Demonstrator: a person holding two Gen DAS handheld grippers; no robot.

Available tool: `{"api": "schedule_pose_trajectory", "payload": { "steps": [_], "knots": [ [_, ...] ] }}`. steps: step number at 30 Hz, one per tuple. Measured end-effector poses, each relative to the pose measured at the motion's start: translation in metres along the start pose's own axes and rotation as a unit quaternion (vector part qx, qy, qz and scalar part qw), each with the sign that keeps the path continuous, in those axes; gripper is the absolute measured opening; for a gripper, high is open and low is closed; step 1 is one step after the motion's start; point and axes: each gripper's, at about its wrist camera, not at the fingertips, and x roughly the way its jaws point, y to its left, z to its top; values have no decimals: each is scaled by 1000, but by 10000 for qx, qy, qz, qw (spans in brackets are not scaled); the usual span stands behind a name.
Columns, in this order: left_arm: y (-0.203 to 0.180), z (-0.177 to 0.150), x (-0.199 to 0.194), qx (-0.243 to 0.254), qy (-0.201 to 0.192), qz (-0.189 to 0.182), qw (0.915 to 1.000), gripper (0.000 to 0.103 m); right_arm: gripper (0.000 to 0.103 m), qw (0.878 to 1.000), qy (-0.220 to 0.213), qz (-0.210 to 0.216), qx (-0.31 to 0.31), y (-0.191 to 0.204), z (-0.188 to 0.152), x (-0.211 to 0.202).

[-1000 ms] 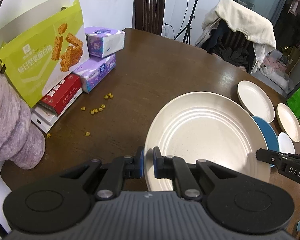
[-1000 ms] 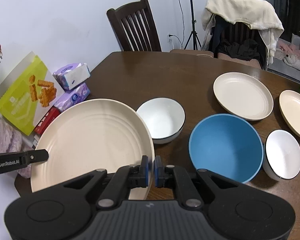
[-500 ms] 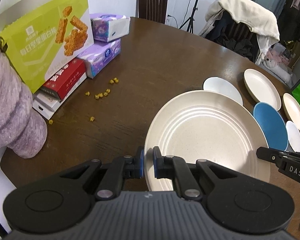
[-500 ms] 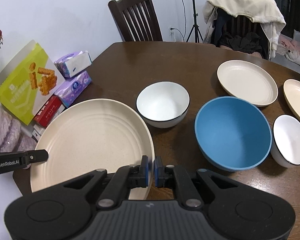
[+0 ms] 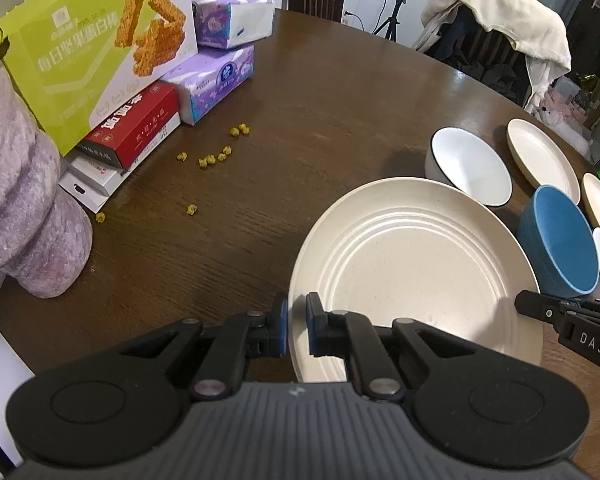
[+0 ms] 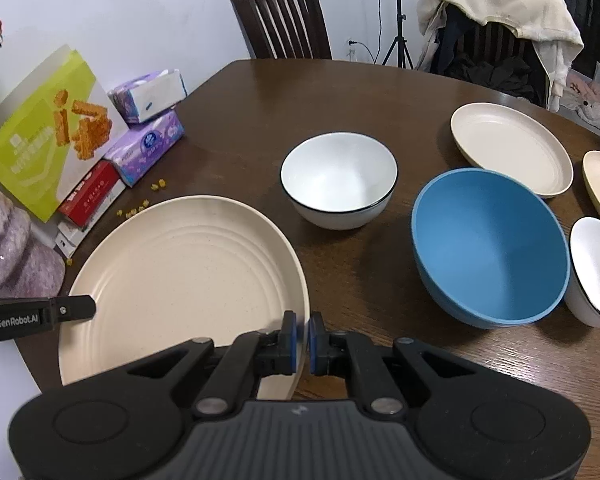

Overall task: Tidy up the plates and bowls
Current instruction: 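Lower the plate onto the table beside the white bowl and open both grippers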

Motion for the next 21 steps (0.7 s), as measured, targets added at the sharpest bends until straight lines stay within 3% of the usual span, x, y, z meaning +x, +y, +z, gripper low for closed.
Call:
{"api": "schedule_pose_trajectory", "payload": {
  "steps": [21],
  "knots": [
    [-9,-18,46,212,457,60,9987,10,6,9991,399,-141,-8,-13,-22,41]
  ]
}}
